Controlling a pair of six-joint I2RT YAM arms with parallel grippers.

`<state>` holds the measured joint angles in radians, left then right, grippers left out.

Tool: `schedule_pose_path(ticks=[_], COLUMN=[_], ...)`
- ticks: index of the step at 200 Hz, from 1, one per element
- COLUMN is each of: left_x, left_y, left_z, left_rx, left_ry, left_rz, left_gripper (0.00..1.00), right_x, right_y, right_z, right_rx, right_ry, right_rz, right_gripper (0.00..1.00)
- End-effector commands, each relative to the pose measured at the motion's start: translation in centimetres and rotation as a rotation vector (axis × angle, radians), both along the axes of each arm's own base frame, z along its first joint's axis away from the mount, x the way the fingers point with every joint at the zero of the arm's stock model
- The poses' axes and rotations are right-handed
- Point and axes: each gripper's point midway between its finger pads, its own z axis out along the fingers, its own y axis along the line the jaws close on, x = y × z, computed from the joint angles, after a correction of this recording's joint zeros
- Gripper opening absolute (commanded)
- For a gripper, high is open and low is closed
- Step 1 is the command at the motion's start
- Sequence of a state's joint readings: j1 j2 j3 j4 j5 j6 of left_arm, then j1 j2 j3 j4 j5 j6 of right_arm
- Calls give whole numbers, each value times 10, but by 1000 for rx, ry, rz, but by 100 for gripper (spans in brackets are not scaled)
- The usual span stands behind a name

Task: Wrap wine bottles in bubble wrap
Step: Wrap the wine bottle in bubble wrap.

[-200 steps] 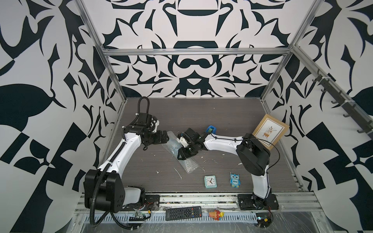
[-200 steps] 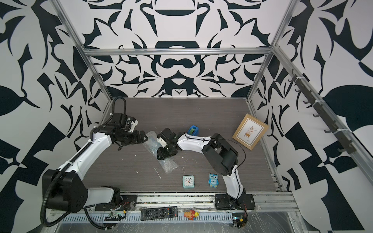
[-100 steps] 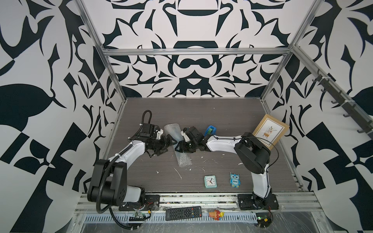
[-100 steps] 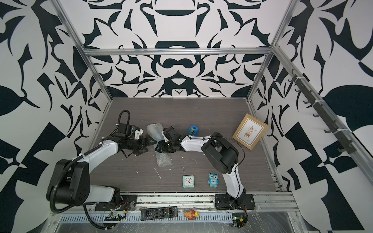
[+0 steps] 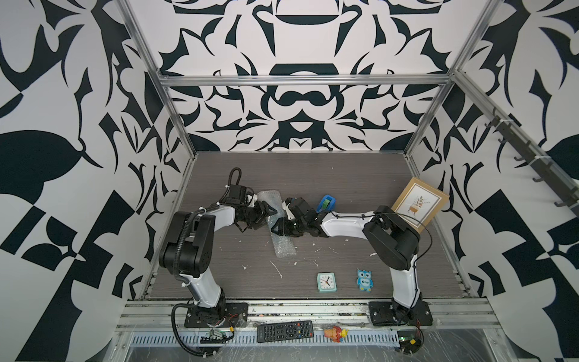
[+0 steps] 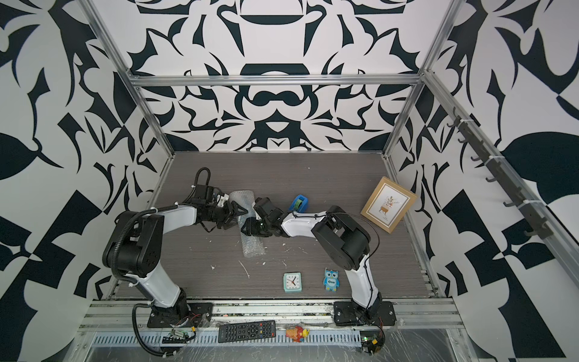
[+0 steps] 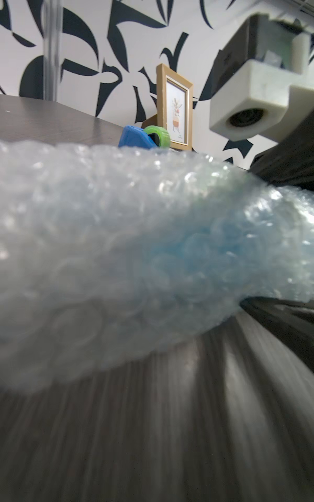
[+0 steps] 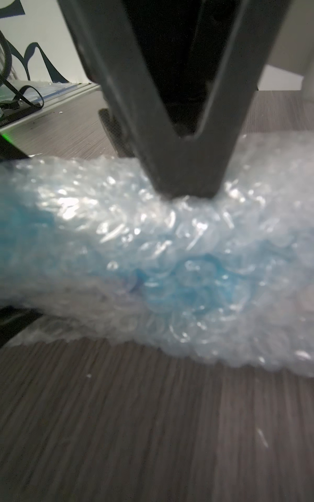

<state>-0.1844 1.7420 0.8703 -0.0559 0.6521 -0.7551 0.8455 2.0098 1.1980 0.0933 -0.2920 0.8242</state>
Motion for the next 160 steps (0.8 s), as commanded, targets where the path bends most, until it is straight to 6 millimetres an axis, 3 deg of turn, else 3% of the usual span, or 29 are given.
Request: schedule_pose_path(ticks=[1, 42, 92, 102, 160], left_x=[6, 2, 5, 5, 7], left_y=[0, 0, -2, -1, 10], left_z=[-11, -25, -34, -36, -38], left_rx=[24, 71, 75, 78, 117], left_ry=[2, 17, 23, 24, 36], left_rz=[-24, -114, -164, -168, -177], left_gripper=[56, 48, 49, 49, 52], right_x=[12, 15, 16, 15, 8], right_y=[-27, -26, -22, -21, -19], right_z=[-16, 6, 30, 35, 82], right_rx=[-164, -148, -125, -120, -76], right_ry=[-78, -116, -135, -142, -189], right_rz=[-33, -20, -17, -15, 4], right_gripper=[52, 62, 66, 71, 72])
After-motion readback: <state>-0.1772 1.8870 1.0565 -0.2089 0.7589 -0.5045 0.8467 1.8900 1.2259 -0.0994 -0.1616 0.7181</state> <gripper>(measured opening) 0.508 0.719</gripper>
